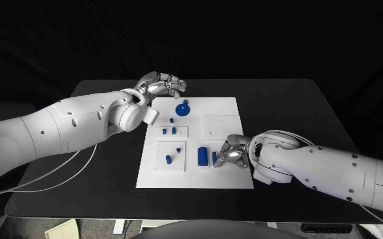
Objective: Assemble the parts on the task board
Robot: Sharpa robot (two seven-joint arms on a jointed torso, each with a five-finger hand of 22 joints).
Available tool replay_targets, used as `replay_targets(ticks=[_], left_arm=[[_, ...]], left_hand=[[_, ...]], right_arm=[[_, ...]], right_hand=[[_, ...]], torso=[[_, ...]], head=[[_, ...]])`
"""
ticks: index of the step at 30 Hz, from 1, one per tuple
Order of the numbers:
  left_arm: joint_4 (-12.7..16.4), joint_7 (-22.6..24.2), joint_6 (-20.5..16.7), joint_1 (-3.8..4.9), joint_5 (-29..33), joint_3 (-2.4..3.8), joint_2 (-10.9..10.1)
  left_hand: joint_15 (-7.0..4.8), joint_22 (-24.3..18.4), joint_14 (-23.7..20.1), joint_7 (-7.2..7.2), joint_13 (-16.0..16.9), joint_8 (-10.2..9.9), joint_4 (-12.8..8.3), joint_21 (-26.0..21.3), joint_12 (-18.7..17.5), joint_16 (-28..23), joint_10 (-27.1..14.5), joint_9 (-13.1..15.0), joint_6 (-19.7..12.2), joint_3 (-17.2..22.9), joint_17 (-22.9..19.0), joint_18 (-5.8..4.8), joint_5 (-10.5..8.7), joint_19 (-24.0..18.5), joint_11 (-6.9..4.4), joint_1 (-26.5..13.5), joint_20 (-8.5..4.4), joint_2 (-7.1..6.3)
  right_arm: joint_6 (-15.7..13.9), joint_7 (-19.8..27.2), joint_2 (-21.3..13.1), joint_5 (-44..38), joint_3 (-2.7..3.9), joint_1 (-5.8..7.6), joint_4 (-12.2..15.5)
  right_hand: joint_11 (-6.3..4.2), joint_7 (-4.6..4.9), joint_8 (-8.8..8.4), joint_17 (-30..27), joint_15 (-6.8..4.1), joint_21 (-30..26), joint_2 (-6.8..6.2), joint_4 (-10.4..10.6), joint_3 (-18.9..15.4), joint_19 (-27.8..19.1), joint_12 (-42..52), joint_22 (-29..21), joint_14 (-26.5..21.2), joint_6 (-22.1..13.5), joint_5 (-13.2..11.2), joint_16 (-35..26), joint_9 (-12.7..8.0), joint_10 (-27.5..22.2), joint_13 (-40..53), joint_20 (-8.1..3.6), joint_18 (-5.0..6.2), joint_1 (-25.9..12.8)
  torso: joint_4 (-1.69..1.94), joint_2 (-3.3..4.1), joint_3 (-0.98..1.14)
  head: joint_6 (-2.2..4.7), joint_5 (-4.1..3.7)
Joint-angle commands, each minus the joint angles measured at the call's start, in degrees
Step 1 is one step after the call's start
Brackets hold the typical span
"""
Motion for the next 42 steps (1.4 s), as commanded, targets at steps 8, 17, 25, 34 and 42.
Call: replay_targets(ticks=[8,17,25,34,42], left_arm=[[0.06,0.06,0.77,0.02,-0.26,0.04,0.1],[0.05,-0.05,0.87,0.02,-0.4,0.04,0.12],[0.13,-0.07,0.86,0.02,-0.52,0.04,0.05],[0.11,-0.06,0.88,0.02,-0.52,0.04,0.01],[0.07,-0.02,0.81,0.02,-0.52,0.04,-0.03]], left_hand=[[0.03,0.55,0.32,0.1,-0.06,0.39,0.54,-0.33,0.16,-0.28,-0.13,-0.08,-0.35,-0.05,0.13,0.97,-0.15,0.18,0.07,-0.66,0.09,0.11],[0.03,0.6,0.33,0.09,-0.07,0.41,0.75,-0.38,0.16,-0.33,-0.13,-0.08,-0.33,0.01,0.19,0.97,-0.13,0.21,0.06,-0.78,0.09,0.35],[0.03,0.62,0.33,0.07,-0.07,0.43,0.77,-0.4,0.16,-0.35,-0.13,-0.08,-0.3,0.01,0.21,0.97,-0.17,0.21,0.06,-0.78,0.09,0.35],[0.03,0.64,0.33,0.06,-0.08,0.45,0.78,-0.43,0.16,-0.37,-0.13,-0.08,-0.28,0.01,0.23,0.97,-0.22,0.2,0.06,-0.78,0.09,0.34],[0.03,0.66,0.33,0.06,-0.08,0.45,0.79,-0.45,0.16,-0.38,-0.14,-0.08,-0.3,0.01,0.25,0.97,-0.24,0.2,0.06,-0.78,0.09,0.31]], right_arm=[[0.98,-0.41,0.31,-1.79,0.0,-0.08,-0.7],[1.57,-0.33,0.38,-1.77,-0.01,-0.08,-0.59],[1.43,-0.3,0.53,-1.77,-0.02,-0.21,-0.74],[1.19,-0.05,0.32,-1.41,-0.02,-0.23,-0.86],[0.11,1.31,-1.07,0.84,-0.01,-0.21,-0.64]], right_hand=[[-0.1,-0.21,0.23,-0.01,-0.39,-0.33,0.9,2.48,2.43,-0.04,0.2,0.61,-0.07,0.78,-0.5,-0.33,-0.49,0.56,1.04,0.18,5.77,-0.84],[-0.12,-0.23,0.24,0.02,-0.42,-0.2,0.66,1.57,3.23,-0.03,0.24,0.73,-0.06,0.84,0.01,-0.29,-0.57,0.58,1.09,0.11,5.77,-0.32],[-0.11,-0.22,0.28,0.03,-0.4,-0.1,0.7,0.23,3.47,0.0,0.26,0.79,-0.05,0.88,0.21,-0.26,-0.6,0.62,1.11,0.13,5.77,0.29],[-0.08,-0.2,0.29,0.02,-0.38,-0.1,0.7,0.25,3.33,0.01,0.25,0.77,-0.05,0.9,0.35,-0.27,-0.62,0.63,1.11,0.19,5.77,-0.01],[-0.05,-0.15,0.28,-0.01,-0.36,-0.13,-0.76,0.29,1.66,0.11,0.0,0.7,-0.05,0.76,4.11,-0.29,-0.71,0.48,1.0,0.22,5.77,-1.67]], torso=[[-0.01,-0.02,-0.02],[0.01,-0.01,-0.01],[-0.02,0.03,-0.01],[-0.01,-0.01,-0.02],[0.02,-0.03,-0.02]], head=[[-0.2,-0.11],[-0.27,-0.05],[-0.36,-0.01],[-0.37,0.04],[-0.34,0.1]])
